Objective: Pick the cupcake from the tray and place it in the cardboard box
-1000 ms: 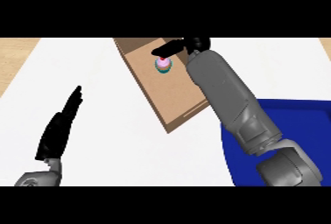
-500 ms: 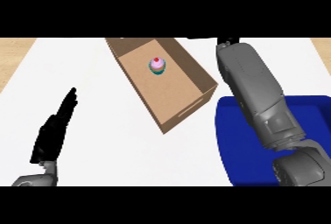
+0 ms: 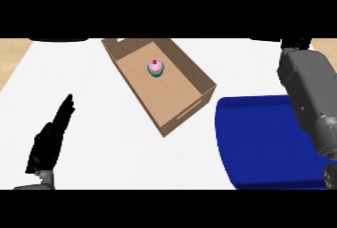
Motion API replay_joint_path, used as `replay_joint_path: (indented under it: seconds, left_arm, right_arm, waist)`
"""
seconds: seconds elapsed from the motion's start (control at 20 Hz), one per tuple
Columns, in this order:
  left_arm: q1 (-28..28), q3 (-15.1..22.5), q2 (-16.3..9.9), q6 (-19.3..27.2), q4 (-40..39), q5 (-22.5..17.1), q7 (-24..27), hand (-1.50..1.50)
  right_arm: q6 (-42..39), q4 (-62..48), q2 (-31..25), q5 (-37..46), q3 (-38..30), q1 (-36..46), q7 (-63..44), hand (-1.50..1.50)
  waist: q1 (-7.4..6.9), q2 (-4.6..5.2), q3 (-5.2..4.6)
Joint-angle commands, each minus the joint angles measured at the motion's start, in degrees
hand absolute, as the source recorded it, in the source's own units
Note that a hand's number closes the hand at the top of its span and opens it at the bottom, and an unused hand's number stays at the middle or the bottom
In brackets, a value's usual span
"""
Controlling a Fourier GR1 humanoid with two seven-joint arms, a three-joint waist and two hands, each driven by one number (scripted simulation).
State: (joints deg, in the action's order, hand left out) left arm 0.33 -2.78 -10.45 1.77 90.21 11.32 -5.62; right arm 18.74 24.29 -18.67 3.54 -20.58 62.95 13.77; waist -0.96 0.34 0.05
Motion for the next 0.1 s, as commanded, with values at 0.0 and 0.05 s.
replay_joint_path:
  seconds: [0.0, 0.05]
  left_arm:
    - [-2.42, -0.68, -0.11, -0.28, -0.03, -0.3, -1.74, 0.0]
    - [1.08, -0.57, -0.93, -0.55, 3.74, -0.05, -2.85, 0.0]
  right_arm:
    - [-5.31, -1.99, -4.42, -1.65, -1.73, -1.97, 4.01, -1.5]
    - [-11.0, 1.58, -7.85, -1.79, -0.74, -5.5, 2.16, -1.5]
  waist:
    - [-0.26, 0.16, 0.0]
    - [0.74, -0.41, 0.0]
